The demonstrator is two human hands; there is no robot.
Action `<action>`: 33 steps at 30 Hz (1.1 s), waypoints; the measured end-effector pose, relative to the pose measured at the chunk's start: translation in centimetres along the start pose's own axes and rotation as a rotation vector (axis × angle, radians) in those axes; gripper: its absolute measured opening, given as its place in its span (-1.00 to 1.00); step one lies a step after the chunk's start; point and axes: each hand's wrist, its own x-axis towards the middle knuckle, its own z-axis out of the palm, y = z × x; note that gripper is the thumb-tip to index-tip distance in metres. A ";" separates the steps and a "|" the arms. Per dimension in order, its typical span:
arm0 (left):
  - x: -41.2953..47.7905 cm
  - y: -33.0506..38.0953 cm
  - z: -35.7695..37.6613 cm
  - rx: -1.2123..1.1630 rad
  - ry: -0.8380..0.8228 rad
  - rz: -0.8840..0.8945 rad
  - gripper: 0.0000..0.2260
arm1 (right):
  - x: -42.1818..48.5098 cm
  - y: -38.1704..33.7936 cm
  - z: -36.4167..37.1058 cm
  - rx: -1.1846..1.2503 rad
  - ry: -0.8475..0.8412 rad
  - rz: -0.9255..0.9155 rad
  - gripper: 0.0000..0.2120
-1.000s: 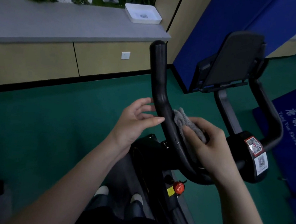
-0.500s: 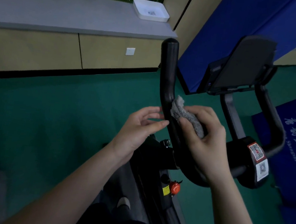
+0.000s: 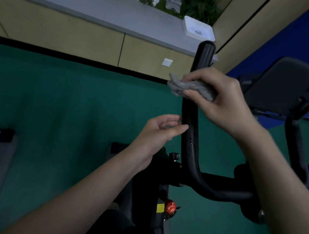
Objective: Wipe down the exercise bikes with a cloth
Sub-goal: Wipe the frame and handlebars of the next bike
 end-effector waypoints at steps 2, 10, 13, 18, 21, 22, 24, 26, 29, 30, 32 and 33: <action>0.0 0.0 0.4 -0.029 0.033 -0.001 -0.69 | 1.4 0.4 -0.1 -0.141 -0.169 -0.138 -0.84; -0.3 -1.6 1.7 -0.226 0.119 0.023 -0.84 | 3.3 0.5 0.3 -0.252 -0.644 -0.341 -0.82; -0.3 -2.3 2.3 -0.316 0.131 0.032 -0.73 | 4.8 0.5 0.2 -0.279 -0.737 -0.370 -0.80; -0.1 -2.6 2.5 -0.369 0.146 0.052 -0.81 | 7.2 0.9 0.3 -0.432 -0.681 -0.399 -0.80; 0.1 -2.7 2.6 -0.375 0.167 0.060 -0.80 | 6.2 0.4 1.1 -0.448 -0.789 -0.425 -0.81; 0.2 -2.7 2.7 -0.375 0.171 0.062 -0.80 | 5.9 0.2 1.4 -0.436 -0.841 -0.431 -0.81; 0.3 -2.8 2.7 -0.374 0.178 0.068 -0.79 | 5.8 -0.1 1.3 -0.417 -0.884 -0.428 -0.81; 0.3 -3.0 2.7 -0.369 0.183 0.071 -0.77 | 6.5 0.2 0.9 -0.432 -0.803 -0.425 -0.80; 0.2 -3.1 2.7 -0.354 0.182 0.076 -0.74 | 6.6 1.0 0.4 -0.479 -0.602 -0.427 -0.79; 0.2 -3.0 2.8 -0.347 0.186 0.081 -0.74 | 6.1 1.0 0.5 -0.471 -0.605 -0.434 -0.80; 0.1 -2.8 2.8 -0.331 0.207 0.085 -0.77 | 4.8 0.8 0.9 -0.427 -0.671 -0.445 -0.82; 0.0 -2.7 2.9 -0.317 0.218 0.087 -0.79 | 4.1 0.7 1.0 -0.398 -0.684 -0.435 -0.83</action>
